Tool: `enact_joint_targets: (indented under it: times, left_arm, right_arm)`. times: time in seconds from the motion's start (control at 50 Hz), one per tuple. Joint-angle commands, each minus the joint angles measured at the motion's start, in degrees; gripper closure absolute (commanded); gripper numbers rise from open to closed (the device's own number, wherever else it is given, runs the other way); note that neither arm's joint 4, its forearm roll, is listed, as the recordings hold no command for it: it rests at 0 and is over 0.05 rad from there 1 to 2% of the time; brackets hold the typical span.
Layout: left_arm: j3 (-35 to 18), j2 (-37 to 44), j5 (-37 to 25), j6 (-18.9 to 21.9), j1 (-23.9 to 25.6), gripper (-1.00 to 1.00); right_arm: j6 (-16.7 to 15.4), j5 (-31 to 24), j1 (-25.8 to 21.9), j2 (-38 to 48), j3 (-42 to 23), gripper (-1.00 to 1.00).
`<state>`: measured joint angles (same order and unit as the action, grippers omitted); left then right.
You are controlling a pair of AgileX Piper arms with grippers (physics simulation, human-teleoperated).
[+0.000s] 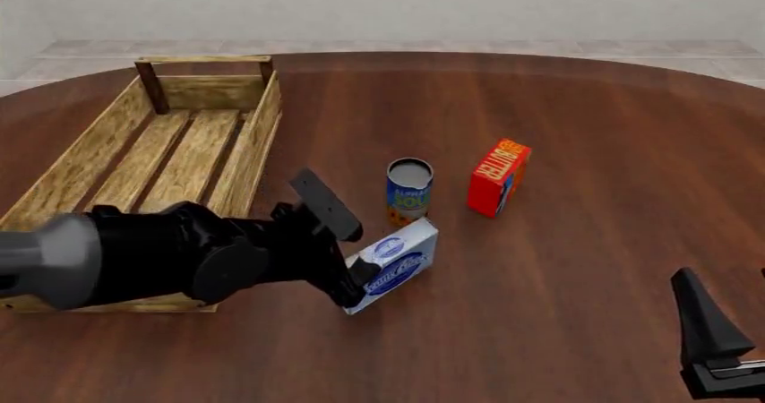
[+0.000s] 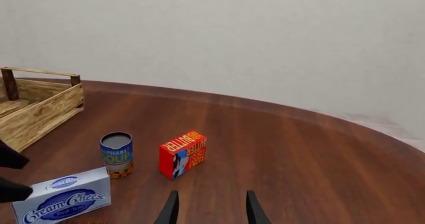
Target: Pick up the cream cheese and put it in the tray.
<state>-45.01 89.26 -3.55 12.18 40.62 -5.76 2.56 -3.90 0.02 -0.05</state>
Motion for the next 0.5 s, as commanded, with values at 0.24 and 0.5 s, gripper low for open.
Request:
enact_joint_targets:
  times: [0.24,0.5]
  left_arm:
    - [1.27,3.58,2.47,1.88,-0.09,-1.0]
    - [1.13,5.26,2.56,3.4,-0.76,-1.0]
  right_arm:
    - [-0.05,-0.25,-0.14,0.0,0.02,-1.0]
    - [-0.03,-0.4,-0.29,0.01,0.04,-1.0]
